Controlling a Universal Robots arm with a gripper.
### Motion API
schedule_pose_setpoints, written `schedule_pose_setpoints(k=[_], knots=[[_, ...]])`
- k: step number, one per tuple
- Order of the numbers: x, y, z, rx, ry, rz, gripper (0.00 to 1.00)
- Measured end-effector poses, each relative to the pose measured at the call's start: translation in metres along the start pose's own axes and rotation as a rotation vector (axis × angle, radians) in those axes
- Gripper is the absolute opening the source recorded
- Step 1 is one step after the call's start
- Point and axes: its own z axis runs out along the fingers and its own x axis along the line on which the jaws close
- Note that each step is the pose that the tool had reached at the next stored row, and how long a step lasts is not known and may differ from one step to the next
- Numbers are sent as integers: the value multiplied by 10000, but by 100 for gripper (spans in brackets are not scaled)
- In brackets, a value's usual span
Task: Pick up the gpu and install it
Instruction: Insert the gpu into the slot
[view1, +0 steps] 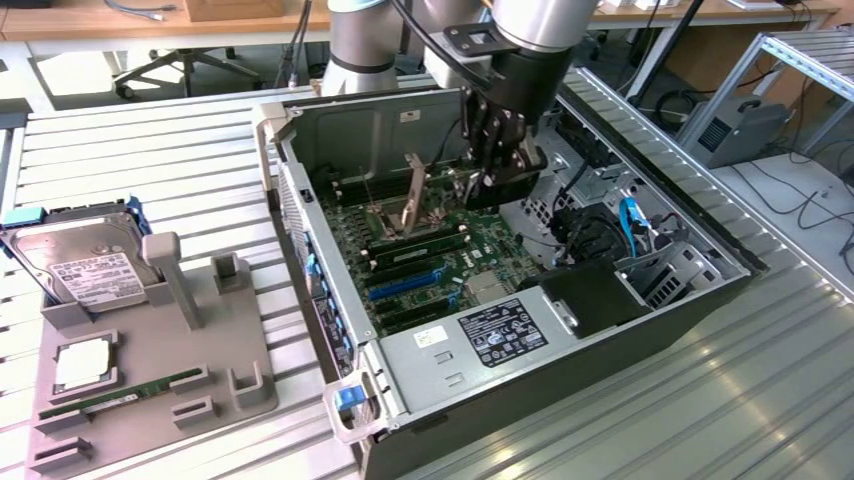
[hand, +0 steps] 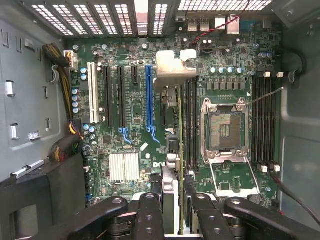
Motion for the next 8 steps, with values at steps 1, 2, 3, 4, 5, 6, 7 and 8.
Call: schedule_pose_setpoints(k=[1,2,3,4,5,6,7,8], knots=[[3,0,0,0,0,0,27],[5,0,0,0,0,-1,27],[8,0,0,0,0,0,27],[10,0,0,0,0,0,27],[12,0,0,0,0,0,27],[15,0,1,1,-1,-1,27],[17,-1,1,0,0,0,27],[19,0,1,0,-1,0,27]])
